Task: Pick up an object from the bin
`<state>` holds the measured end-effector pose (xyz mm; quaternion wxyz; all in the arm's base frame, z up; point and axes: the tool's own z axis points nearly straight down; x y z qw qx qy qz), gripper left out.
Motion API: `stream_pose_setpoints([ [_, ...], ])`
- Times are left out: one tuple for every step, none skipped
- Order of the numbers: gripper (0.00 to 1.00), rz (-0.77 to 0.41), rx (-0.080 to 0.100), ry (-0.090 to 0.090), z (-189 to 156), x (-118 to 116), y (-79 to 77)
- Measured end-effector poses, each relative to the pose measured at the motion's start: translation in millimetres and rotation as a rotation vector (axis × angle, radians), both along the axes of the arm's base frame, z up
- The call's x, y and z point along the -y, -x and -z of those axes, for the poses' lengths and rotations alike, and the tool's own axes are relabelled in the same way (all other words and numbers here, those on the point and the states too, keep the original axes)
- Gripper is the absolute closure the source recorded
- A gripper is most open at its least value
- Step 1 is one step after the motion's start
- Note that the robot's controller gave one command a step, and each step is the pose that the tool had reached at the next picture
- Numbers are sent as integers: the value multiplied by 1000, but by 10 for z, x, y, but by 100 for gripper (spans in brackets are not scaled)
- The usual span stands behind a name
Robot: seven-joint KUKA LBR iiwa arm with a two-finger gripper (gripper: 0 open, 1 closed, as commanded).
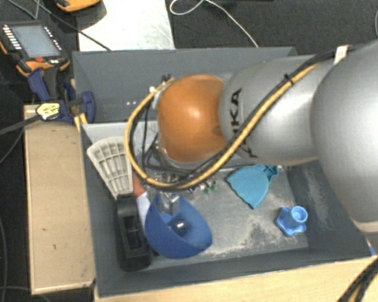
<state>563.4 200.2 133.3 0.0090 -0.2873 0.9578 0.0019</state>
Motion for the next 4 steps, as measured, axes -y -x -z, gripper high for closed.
stream_pose_setpoints([
  [100, -76, -2, 2, -26, 161, 6],
  [100, -221, 7, 1, -436, -384, -198],
  [100, -165, 0, 2, -362, -279, -89],
  [100, -357, 7, 3, -1112, 107, 215],
])
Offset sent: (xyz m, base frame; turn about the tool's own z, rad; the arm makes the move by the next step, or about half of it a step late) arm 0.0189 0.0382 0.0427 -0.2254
